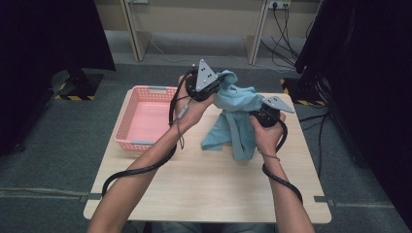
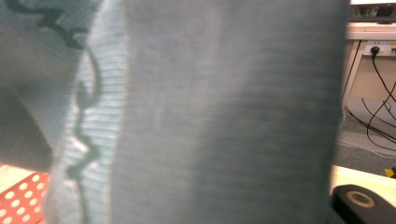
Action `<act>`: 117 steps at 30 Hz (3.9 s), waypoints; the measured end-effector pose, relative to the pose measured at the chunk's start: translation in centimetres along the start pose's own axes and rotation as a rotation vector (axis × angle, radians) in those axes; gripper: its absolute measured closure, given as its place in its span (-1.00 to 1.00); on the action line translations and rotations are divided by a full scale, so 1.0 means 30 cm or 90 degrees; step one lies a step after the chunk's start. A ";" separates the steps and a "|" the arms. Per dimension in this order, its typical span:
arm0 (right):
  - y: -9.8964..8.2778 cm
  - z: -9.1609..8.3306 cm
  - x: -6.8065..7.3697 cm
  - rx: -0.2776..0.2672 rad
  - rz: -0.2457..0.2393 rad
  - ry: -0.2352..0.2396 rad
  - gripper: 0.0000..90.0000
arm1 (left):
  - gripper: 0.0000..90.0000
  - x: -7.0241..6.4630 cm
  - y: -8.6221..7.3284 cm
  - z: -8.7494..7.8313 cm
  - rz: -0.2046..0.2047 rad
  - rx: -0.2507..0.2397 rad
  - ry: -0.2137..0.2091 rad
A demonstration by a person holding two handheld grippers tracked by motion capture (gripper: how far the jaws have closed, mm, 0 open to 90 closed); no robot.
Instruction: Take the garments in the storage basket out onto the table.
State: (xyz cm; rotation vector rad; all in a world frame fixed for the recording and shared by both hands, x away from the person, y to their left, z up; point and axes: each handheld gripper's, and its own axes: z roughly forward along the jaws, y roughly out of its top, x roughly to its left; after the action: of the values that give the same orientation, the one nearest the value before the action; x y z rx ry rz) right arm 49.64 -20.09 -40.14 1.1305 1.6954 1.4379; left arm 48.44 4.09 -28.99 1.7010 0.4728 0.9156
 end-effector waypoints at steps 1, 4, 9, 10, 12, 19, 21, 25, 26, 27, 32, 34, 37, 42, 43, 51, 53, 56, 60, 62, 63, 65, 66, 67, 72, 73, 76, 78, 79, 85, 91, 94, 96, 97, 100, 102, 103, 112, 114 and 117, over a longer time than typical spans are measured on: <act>-0.006 0.003 0.001 0.003 0.001 -0.001 0.90 | 0.74 -0.003 -0.007 0.002 0.000 0.004 -0.001; -0.014 0.007 0.002 0.006 0.000 -0.001 0.90 | 0.74 -0.015 -0.024 0.012 0.000 0.008 -0.005; -0.029 0.013 0.002 0.013 0.001 -0.002 0.89 | 0.74 -0.037 -0.057 0.032 -0.001 0.021 -0.014; -0.033 0.014 0.001 0.015 0.001 -0.003 0.89 | 0.74 -0.041 -0.064 0.036 -0.003 0.023 -0.015; -0.043 0.015 -0.002 0.017 0.002 -0.003 0.89 | 0.73 -0.048 -0.076 0.043 -0.005 0.027 -0.018; -0.062 0.022 0.000 0.028 0.001 -0.002 0.89 | 0.73 -0.083 -0.105 0.069 -0.010 0.039 -0.030; -0.067 0.024 0.000 0.030 0.002 -0.002 0.89 | 0.72 -0.107 -0.139 0.092 -0.012 0.055 -0.039; -0.086 0.033 0.003 0.044 -0.002 -0.002 0.88 | 0.72 -0.122 -0.170 0.109 -0.014 0.070 -0.044; -0.103 0.042 0.002 0.054 -0.004 -0.003 0.88 | 0.72 -0.122 -0.170 0.109 -0.014 0.070 -0.044; -0.103 0.042 0.002 0.054 -0.004 -0.003 0.88 | 0.72 -0.137 -0.201 0.122 -0.016 0.084 -0.049; -0.136 0.055 0.000 0.070 0.001 -0.005 0.87 | 0.72 -0.170 -0.261 0.145 -0.022 0.108 -0.059; -0.152 0.064 0.002 0.079 -0.001 -0.005 0.87 | 0.71 -0.170 -0.261 0.145 -0.022 0.108 -0.059; -0.167 0.073 0.005 0.092 -0.005 -0.004 0.86 | 0.70 -0.189 -0.286 0.155 -0.021 0.119 -0.065; -0.182 0.081 0.006 0.104 -0.005 -0.003 0.84 | 0.70 -0.221 -0.326 0.182 -0.010 0.142 -0.070; -0.192 0.087 0.006 0.115 -0.007 -0.001 0.84 | 0.70 -0.221 -0.326 0.182 -0.010 0.142 -0.070; -0.222 0.093 0.004 0.151 -0.011 0.005 0.54 | 0.70 -0.240 -0.380 0.224 -0.002 0.176 -0.062; -0.231 0.090 0.002 0.156 -0.007 0.005 0.45 | 0.70 -0.238 -0.387 0.229 0.000 0.181 -0.059; -0.237 0.084 -0.001 0.162 -0.003 0.006 0.32 | 0.70 -0.234 -0.400 0.236 0.006 0.191 -0.053; -0.233 0.071 0.000 0.169 -0.004 0.012 0.18 | 0.70 -0.232 -0.417 0.244 0.016 0.202 -0.046; -0.227 0.062 0.000 0.175 -0.006 0.014 0.11 | 0.69 -0.233 -0.424 0.248 0.017 0.205 -0.043; -0.224 0.056 -0.002 0.178 -0.005 0.016 0.08 | 0.69 -0.234 -0.426 0.249 0.017 0.206 -0.042; -0.221 0.046 -0.007 0.182 -0.004 0.019 0.02 | 0.69 -0.237 -0.431 0.252 0.024 0.210 -0.041; -0.220 0.042 -0.009 0.183 -0.002 0.020 0.00 | 0.69 -0.240 -0.435 0.254 0.026 0.212 -0.042; -0.219 0.036 -0.012 0.185 -0.003 0.023 -0.01 | 0.69 -0.241 -0.438 0.256 0.026 0.212 -0.042; -0.218 0.009 -0.026 0.187 -0.011 0.034 -0.07 | 0.68 -0.246 -0.449 0.263 0.024 0.218 -0.042; -0.218 0.002 -0.029 0.186 -0.009 0.036 -0.09 | 0.68 -0.248 -0.451 0.265 0.025 0.218 -0.042; -0.220 -0.018 -0.036 0.190 -0.013 0.044 -0.14 | 0.68 -0.253 -0.457 0.269 0.026 0.221 -0.042; -0.223 -0.028 -0.039 0.192 -0.015 0.049 -0.16 | 0.68 -0.256 -0.460 0.272 0.027 0.223 -0.043; -0.225 -0.035 -0.041 0.192 -0.014 0.053 -0.18 | 0.68 -0.257 -0.462 0.272 0.027 0.225 -0.044; -0.233 -0.075 -0.051 0.190 -0.015 0.062 -0.22 | 0.69 -0.261 -0.475 0.280 0.023 0.230 -0.046; -0.241 -0.109 -0.063 0.186 -0.017 0.065 -0.26 | 0.69 -0.267 -0.488 0.291 0.023 0.235 -0.045; -0.240 -0.120 -0.068 0.185 -0.019 0.067 -0.27 | 0.69 -0.273 -0.492 0.294 0.023 0.236 -0.046; -0.240 -0.129 -0.072 0.183 -0.017 0.068 -0.28 | 0.69 -0.274 -0.494 0.296 0.022 0.237 -0.046; -0.242 -0.135 -0.073 0.181 -0.016 0.069 -0.29 | 0.69 -0.273 -0.495 0.297 0.022 0.238 -0.046; -0.246 -0.158 -0.076 0.178 -0.017 0.070 -0.33 | 0.69 -0.272 -0.500 0.299 0.020 0.240 -0.045; -0.246 -0.175 -0.081 0.175 -0.018 0.070 -0.35 | 0.69 -0.271 -0.504 0.301 0.021 0.243 -0.045; -0.245 -0.185 -0.084 0.173 -0.017 0.069 -0.35 | 0.69 -0.272 -0.507 0.302 0.018 0.243 -0.044; -0.232 -0.246 -0.105 0.146 -0.013 0.061 -0.37 | 0.70 -0.284 -0.549 0.319 0.009 0.262 -0.047; -0.235 -0.252 -0.110 0.145 -0.011 0.059 -0.40 | 0.70 -0.284 -0.554 0.321 0.007 0.266 -0.047; -0.242 -0.260 -0.114 0.143 -0.005 0.058 -0.40 | 0.69 -0.283 -0.564 0.323 0.004 0.270 -0.046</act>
State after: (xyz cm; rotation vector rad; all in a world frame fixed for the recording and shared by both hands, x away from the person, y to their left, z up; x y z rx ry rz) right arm 42.75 -26.78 -45.89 1.1905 1.9611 1.3372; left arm 52.90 -2.46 -48.72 2.1118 0.6461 0.7915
